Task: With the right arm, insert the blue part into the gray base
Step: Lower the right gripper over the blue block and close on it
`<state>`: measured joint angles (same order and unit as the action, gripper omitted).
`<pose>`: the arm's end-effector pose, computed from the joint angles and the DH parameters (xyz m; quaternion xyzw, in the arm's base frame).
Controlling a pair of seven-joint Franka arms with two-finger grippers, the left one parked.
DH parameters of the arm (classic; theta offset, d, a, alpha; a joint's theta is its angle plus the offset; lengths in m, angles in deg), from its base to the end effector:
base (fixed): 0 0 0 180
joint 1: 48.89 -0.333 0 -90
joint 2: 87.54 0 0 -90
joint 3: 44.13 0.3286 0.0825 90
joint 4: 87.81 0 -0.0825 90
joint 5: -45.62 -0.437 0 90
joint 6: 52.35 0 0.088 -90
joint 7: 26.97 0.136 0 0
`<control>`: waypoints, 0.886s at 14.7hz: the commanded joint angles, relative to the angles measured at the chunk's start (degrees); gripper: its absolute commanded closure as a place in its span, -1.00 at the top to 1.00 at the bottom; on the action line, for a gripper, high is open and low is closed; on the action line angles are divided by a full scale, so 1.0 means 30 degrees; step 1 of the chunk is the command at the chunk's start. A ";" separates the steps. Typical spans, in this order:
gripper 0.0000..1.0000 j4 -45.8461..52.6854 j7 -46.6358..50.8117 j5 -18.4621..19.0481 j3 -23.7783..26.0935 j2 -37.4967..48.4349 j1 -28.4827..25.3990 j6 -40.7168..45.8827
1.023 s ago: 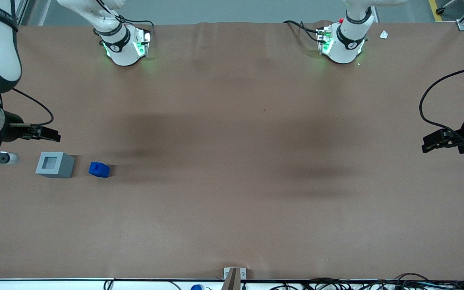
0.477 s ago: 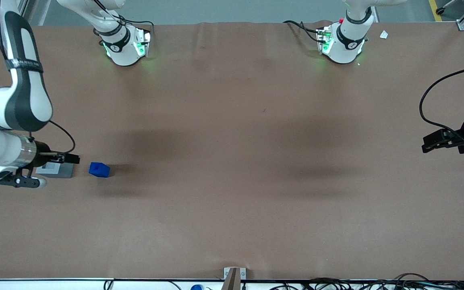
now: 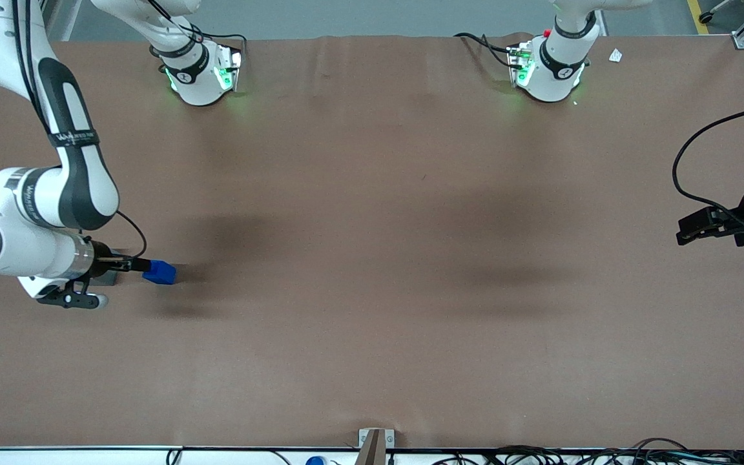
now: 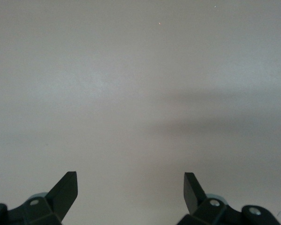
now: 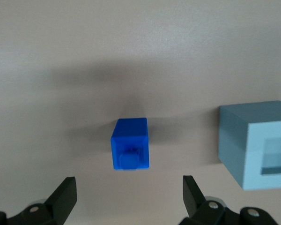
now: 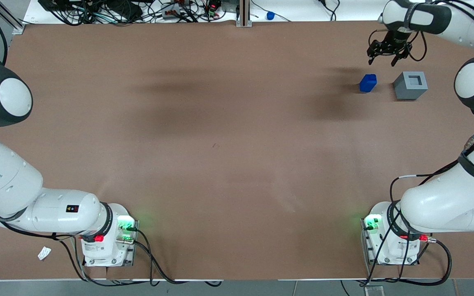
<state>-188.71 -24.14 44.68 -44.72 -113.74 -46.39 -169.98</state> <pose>0.6809 -0.0351 0.2450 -0.9950 0.0555 0.0825 0.0048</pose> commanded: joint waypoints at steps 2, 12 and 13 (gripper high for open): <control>1.00 -0.0468 0.0315 -0.0242 0.0081 -0.0757 0.0047 -0.0928; 1.00 -0.1226 0.0285 -0.0741 0.0081 -0.1843 -0.0012 -0.2739; 1.00 -0.1491 0.0285 -0.0741 0.0081 -0.1843 -0.0041 -0.3092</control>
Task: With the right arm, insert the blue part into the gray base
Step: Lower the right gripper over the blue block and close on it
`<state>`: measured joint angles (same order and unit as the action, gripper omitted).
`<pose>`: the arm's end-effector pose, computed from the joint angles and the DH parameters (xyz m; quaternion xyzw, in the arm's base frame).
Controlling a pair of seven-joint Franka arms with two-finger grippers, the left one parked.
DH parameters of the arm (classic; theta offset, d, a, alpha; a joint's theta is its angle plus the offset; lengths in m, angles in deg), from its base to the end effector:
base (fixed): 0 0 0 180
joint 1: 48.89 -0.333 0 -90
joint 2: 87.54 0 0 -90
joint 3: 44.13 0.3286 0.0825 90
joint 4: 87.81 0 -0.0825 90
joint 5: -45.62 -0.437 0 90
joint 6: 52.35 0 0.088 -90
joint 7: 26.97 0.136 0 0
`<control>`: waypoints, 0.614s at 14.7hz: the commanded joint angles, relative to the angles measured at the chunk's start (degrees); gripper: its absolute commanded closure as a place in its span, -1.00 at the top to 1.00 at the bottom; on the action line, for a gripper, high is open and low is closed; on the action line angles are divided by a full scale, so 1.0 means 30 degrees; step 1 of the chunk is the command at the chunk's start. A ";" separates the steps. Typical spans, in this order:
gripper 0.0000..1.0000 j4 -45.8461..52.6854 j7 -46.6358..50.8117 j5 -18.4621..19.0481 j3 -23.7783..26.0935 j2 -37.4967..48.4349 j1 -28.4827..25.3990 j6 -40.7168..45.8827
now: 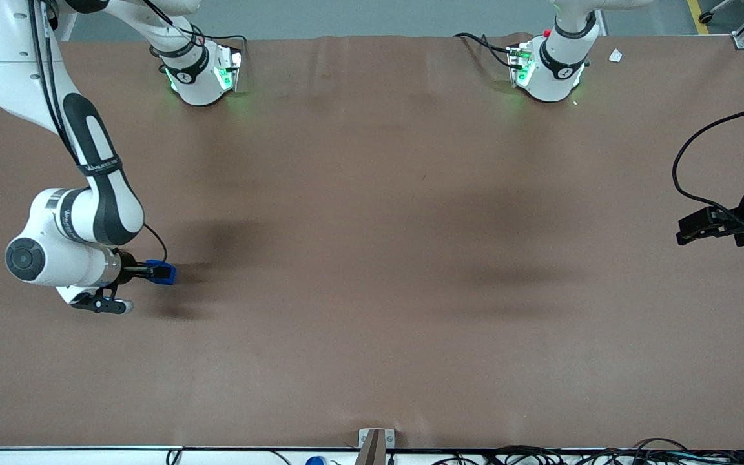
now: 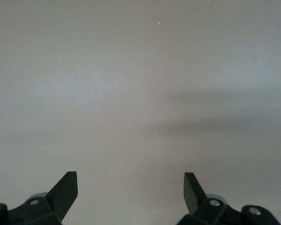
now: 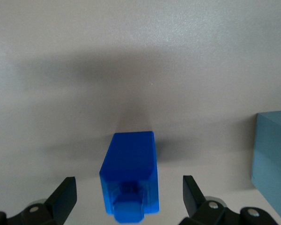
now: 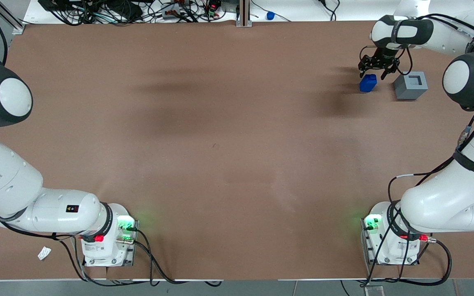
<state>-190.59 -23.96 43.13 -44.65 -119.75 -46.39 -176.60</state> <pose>0.6727 -0.0326 0.1665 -0.9933 0.0657 0.0935 0.0143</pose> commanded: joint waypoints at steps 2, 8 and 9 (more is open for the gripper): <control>0.93 -0.0898 0.0228 -0.0226 0.0057 0.0161 -0.0070 -0.0860; 0.75 -0.0869 0.0228 -0.0226 0.0086 0.0190 -0.0099 -0.0656; 0.65 -0.0840 0.0228 -0.0226 0.0057 0.0190 -0.0099 -0.0655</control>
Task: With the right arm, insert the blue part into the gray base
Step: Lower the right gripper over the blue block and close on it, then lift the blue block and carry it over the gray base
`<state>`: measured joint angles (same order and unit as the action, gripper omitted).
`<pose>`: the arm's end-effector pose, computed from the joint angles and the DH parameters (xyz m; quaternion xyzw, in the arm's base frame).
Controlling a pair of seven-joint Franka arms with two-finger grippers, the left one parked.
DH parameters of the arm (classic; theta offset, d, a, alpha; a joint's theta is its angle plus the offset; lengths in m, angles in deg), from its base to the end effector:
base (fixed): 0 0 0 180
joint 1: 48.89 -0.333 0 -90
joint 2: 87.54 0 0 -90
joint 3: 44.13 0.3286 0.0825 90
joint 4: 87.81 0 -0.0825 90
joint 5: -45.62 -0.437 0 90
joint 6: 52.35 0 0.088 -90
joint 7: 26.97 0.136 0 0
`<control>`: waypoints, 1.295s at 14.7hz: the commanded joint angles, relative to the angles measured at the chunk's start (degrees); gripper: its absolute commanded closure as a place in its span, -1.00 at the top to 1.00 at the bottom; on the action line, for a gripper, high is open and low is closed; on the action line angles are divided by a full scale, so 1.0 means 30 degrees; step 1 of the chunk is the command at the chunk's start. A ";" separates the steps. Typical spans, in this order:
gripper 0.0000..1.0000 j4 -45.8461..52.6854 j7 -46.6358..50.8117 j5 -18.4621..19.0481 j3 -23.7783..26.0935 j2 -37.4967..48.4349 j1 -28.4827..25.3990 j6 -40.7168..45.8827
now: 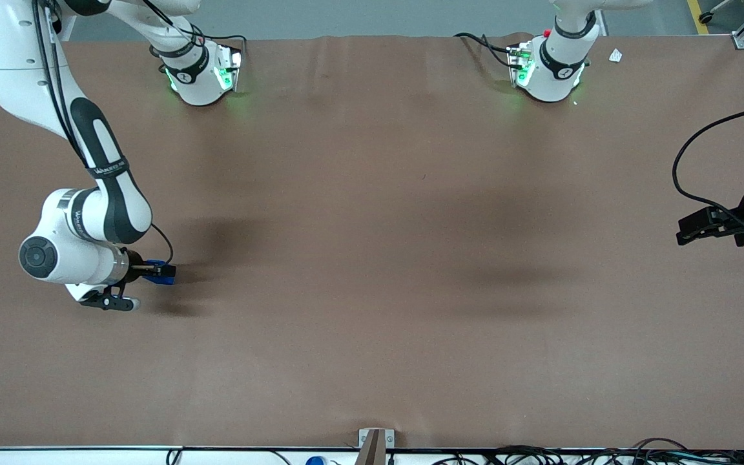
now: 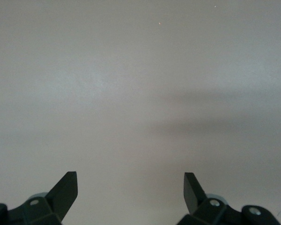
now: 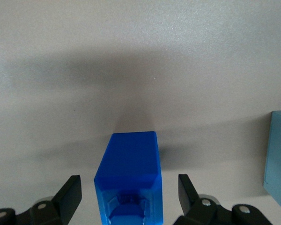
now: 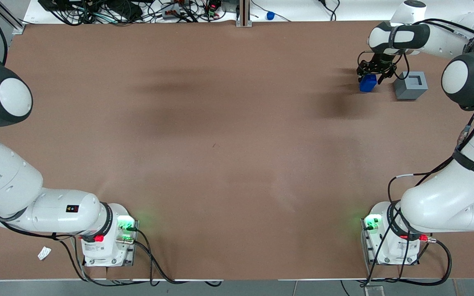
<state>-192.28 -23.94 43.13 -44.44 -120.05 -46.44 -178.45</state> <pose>0.6648 -0.0295 0.1524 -0.9933 0.0644 0.0948 0.0146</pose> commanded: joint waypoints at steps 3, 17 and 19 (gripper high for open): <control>0.29 -0.0159 0.0250 -0.0224 0.0017 0.0289 -0.0085 0.0253; -0.49 0.3879 -0.0101 0.0068 -0.0100 0.0611 0.0909 0.4497; -0.49 0.4759 -0.0363 0.0185 -0.0129 0.0611 0.1348 0.5204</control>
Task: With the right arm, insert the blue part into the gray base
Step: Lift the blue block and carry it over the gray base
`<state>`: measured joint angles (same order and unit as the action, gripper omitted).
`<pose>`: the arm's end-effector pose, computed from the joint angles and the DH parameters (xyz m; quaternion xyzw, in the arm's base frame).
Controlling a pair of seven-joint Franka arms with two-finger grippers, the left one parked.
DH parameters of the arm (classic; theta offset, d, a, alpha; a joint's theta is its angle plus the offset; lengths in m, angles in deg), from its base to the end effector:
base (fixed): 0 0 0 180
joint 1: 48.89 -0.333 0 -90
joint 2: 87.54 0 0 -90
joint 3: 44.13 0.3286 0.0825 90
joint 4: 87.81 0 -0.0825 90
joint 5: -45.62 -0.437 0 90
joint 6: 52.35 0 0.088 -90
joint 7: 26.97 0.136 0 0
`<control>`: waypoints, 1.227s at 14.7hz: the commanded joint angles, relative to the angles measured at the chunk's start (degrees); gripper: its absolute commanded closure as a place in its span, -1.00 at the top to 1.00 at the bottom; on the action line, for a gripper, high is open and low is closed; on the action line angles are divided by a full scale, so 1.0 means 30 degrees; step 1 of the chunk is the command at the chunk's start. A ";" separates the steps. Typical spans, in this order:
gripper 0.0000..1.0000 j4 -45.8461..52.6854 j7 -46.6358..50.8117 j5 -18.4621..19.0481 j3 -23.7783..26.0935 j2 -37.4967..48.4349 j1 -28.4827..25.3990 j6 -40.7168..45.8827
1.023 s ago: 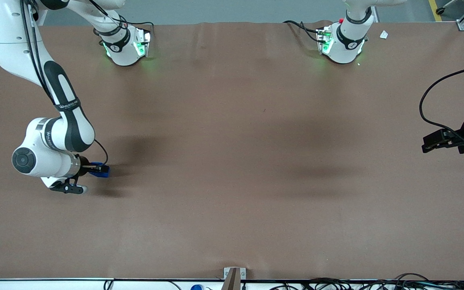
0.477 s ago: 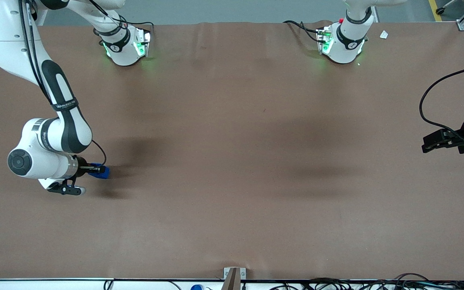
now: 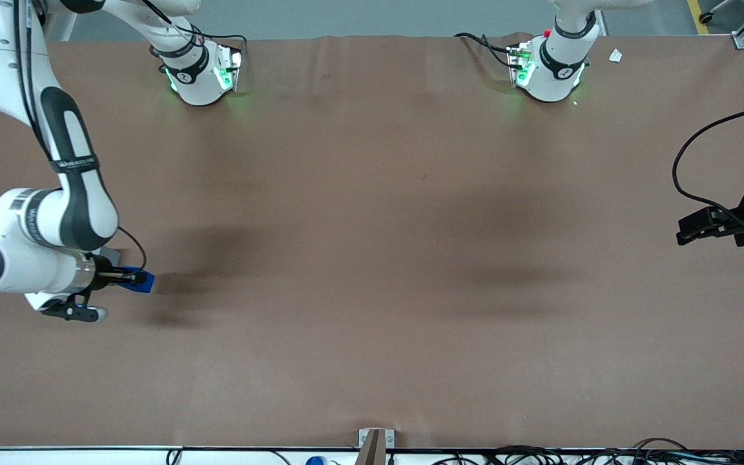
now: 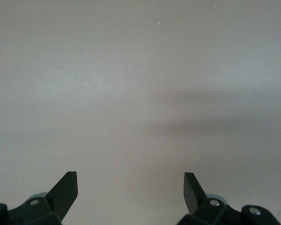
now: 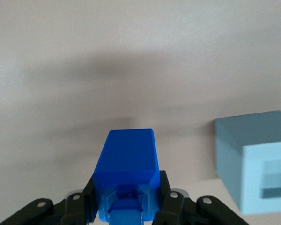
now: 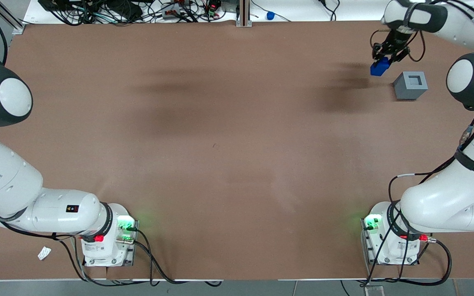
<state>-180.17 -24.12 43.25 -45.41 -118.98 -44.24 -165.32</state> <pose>0.7085 -0.0685 0.2458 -0.9918 0.0849 0.0939 0.0148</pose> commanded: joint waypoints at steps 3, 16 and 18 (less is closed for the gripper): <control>-0.49 0.1050 -0.1418 0.0145 0.0193 0.0664 0.1553 0.1529; -0.48 0.0991 -0.5577 0.1990 0.0163 0.1018 0.3547 0.3026; -0.48 0.0904 -0.5989 0.2516 0.0163 0.0988 0.3606 0.3055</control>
<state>-176.29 -40.36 48.83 -45.68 -116.80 -34.51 -156.37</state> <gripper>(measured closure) 0.489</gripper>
